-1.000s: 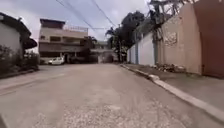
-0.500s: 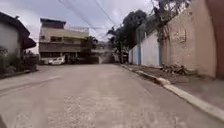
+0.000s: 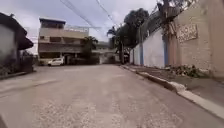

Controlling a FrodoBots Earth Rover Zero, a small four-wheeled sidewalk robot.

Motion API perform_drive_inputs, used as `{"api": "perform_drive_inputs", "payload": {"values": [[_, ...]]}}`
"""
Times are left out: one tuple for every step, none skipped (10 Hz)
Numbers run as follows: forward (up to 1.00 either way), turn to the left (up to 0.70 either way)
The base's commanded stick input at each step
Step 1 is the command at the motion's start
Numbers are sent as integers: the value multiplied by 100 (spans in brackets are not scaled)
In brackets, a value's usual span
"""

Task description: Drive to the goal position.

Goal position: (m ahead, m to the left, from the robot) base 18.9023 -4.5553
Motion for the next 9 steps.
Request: {"api": "perform_drive_inputs", "payload": {"values": [[100, 0], [100, 0], [100, -1], [100, -5], [100, -22], [100, -21], [100, 0], [100, 0], [100, 0]]}}
